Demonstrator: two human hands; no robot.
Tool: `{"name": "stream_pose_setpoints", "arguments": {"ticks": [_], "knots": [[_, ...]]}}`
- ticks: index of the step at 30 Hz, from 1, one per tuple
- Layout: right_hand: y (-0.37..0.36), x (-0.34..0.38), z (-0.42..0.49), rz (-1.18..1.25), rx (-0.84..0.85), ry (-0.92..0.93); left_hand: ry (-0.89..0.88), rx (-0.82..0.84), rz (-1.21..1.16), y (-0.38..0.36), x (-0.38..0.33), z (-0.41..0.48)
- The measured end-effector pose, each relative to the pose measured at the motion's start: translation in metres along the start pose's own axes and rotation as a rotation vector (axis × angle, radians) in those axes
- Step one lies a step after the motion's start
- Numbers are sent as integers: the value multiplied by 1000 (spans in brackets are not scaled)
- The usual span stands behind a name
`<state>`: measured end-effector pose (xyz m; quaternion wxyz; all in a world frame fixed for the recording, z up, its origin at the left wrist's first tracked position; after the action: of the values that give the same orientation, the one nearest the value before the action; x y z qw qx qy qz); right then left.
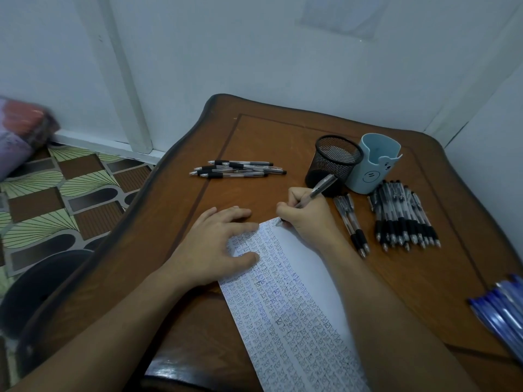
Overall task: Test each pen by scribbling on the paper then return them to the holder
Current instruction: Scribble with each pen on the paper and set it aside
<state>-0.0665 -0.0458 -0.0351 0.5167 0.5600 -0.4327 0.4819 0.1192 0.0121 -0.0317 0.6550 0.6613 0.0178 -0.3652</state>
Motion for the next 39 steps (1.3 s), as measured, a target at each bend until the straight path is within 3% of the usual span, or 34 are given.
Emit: {"name": "stream_pose_setpoints", "arguments": {"ticks": [23,39], "knots": [[3,-1,1,18,3,-9,3,14,3,0,-1,0],[9,6,1,8,-129,13,-9,17,4,1,0,-1]]}}
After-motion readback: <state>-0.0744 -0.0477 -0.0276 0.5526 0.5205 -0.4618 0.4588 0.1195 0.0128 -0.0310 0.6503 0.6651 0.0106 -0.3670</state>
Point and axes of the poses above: each hand's wrist, its own z-axis towards the middle knuckle, its own y-axis out of the back of the hand, x = y × z, the point moved 4 cm from there along z, towards the middle knuckle, and after that the axes turned 4 degrees about -y, right-handed, at the moved point
